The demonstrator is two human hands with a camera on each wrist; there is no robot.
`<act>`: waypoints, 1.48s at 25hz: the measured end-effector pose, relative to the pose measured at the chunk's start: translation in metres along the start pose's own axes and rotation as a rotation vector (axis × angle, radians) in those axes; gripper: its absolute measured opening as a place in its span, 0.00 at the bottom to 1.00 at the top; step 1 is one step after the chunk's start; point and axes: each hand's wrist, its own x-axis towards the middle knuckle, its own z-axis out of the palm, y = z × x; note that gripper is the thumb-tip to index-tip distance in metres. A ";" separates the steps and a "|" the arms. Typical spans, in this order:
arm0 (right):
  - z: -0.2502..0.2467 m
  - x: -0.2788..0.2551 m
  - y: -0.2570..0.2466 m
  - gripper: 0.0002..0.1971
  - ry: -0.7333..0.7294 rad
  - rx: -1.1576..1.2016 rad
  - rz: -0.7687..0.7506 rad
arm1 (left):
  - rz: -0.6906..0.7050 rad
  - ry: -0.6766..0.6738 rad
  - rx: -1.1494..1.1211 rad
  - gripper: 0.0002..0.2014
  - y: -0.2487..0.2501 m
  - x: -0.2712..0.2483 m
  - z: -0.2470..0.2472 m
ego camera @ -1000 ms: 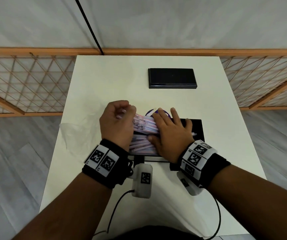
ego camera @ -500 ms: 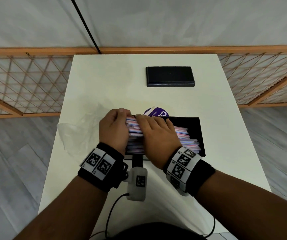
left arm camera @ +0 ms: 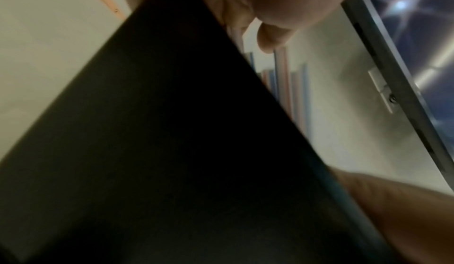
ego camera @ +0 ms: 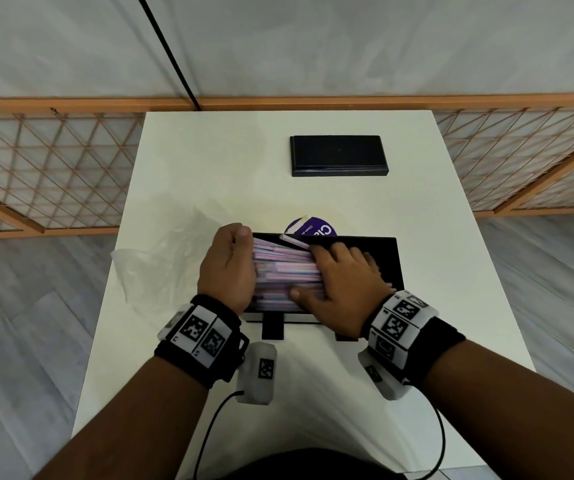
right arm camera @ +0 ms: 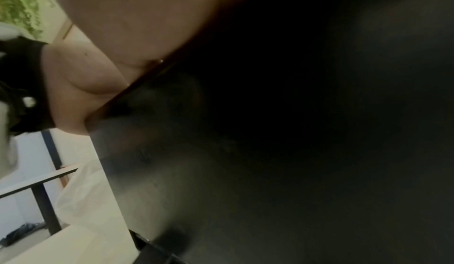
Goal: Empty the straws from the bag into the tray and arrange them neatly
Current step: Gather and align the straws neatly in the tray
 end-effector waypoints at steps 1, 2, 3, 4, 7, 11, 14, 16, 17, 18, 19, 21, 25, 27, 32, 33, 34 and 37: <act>0.001 0.003 -0.003 0.44 0.010 -0.015 0.009 | -0.001 -0.040 0.008 0.21 0.001 -0.002 0.000; 0.003 0.005 -0.006 0.43 0.022 -0.031 0.020 | -0.020 -0.078 0.006 0.28 0.003 -0.004 0.000; 0.004 0.006 -0.009 0.41 0.035 -0.040 0.031 | -0.049 -0.105 0.005 0.34 0.003 -0.005 0.000; 0.005 0.008 -0.012 0.40 0.042 -0.034 0.039 | -0.064 -0.126 0.000 0.37 0.004 -0.007 0.000; 0.003 0.008 -0.022 0.34 0.047 -0.013 0.015 | -0.069 -0.243 0.052 0.42 0.010 -0.012 -0.001; -0.004 0.002 -0.030 0.38 0.129 -0.116 -0.041 | 0.026 -0.235 0.375 0.45 0.010 -0.008 -0.001; -0.005 -0.004 -0.020 0.41 0.096 -0.039 -0.084 | 0.044 -0.100 0.219 0.36 0.008 -0.006 -0.005; -0.011 -0.010 -0.005 0.41 0.114 0.011 -0.106 | 0.059 -0.082 0.167 0.32 0.007 -0.009 -0.006; -0.013 -0.013 0.004 0.42 0.118 0.013 -0.091 | 0.091 -0.066 0.164 0.32 0.006 -0.011 -0.006; -0.015 -0.014 0.011 0.44 0.111 -0.001 -0.057 | 0.135 -0.044 0.168 0.33 0.005 -0.013 -0.005; -0.015 -0.015 0.016 0.48 0.093 -0.023 -0.017 | 0.181 -0.025 0.178 0.33 0.005 -0.015 -0.004; -0.014 -0.012 0.016 0.55 0.031 -0.050 0.026 | 0.242 0.000 0.180 0.31 0.004 -0.017 0.000; -0.007 -0.010 0.002 0.54 -0.028 -0.065 -0.027 | 0.166 0.029 0.044 0.31 0.002 -0.018 0.001; -0.008 -0.009 0.000 0.54 -0.013 -0.086 0.000 | 0.199 0.083 0.048 0.27 0.003 -0.018 -0.002; -0.007 -0.007 -0.003 0.58 -0.054 -0.101 -0.008 | 0.403 -0.002 0.260 0.14 0.023 -0.026 -0.004; -0.007 -0.007 -0.004 0.59 -0.050 -0.111 -0.019 | 0.363 -0.096 0.342 0.15 0.029 -0.026 0.000; -0.007 -0.007 -0.005 0.60 -0.050 -0.114 -0.029 | 0.311 -0.189 0.440 0.18 0.034 -0.024 0.003; -0.011 -0.001 -0.008 0.61 -0.096 -0.109 -0.085 | 0.225 -0.328 0.640 0.19 0.046 -0.020 0.012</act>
